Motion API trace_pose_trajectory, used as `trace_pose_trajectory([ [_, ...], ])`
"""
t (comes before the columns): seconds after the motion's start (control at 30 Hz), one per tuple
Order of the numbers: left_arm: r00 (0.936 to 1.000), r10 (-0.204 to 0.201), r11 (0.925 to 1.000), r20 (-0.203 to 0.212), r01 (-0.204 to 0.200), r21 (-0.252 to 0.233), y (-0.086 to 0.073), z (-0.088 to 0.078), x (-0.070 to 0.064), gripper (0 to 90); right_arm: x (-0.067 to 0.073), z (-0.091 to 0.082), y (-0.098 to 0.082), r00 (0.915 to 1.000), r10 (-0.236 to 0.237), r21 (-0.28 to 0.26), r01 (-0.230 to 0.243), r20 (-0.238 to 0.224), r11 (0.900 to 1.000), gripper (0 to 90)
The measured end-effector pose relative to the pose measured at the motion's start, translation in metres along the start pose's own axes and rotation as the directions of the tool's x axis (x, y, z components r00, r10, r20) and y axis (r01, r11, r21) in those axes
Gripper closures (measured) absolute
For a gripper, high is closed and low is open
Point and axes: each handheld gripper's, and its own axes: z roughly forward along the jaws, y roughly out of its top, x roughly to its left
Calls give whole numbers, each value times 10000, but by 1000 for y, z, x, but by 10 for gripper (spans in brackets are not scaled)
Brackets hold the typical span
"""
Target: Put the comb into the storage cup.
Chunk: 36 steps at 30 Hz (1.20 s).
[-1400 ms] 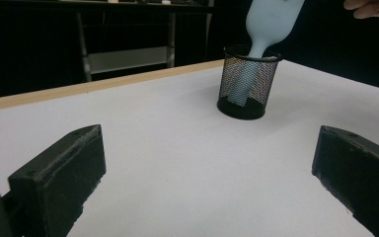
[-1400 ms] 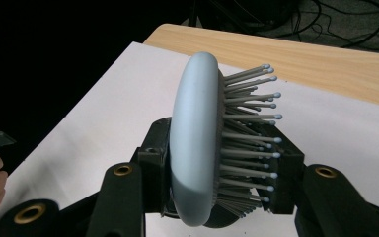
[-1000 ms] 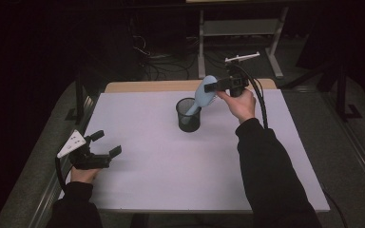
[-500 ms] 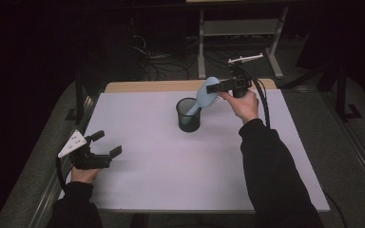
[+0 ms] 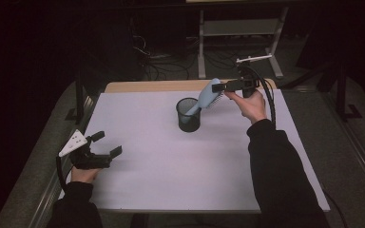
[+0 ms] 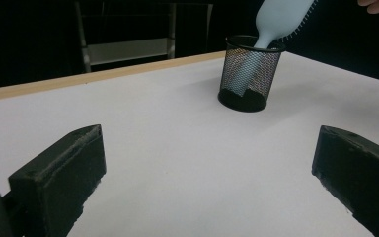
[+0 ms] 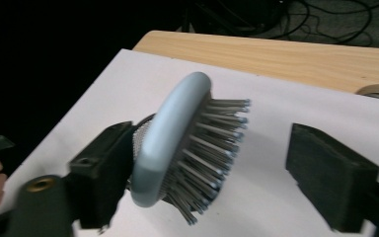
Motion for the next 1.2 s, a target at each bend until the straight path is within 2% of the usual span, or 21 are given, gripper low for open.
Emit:
trace_pose_trajectory([
  [0.07,10000,2,10000,-7,-2,16,0,0,0,0,-2,-3,-1,10000,-65,20,65,-34,10000,111],
  [0.2,10000,0,10000,-39,0,54,0,0,0,0,-6,-6,-3,9999,-126,140,125,65,9998,4],
  [0.4,10000,2,9999,-62,-1,127,0,1,0,0,-11,-11,-9,9997,-232,248,230,84,9994,0],
  [0.93,10000,23,9999,-94,-22,109,0,2,1,0,-25,-30,-27,9974,-691,72,690,214,9976,0],
  [1.2,10000,-6,9999,-83,7,132,-1,3,1,0,-31,-39,-36,9969,-762,-44,763,176,9971,0],
])
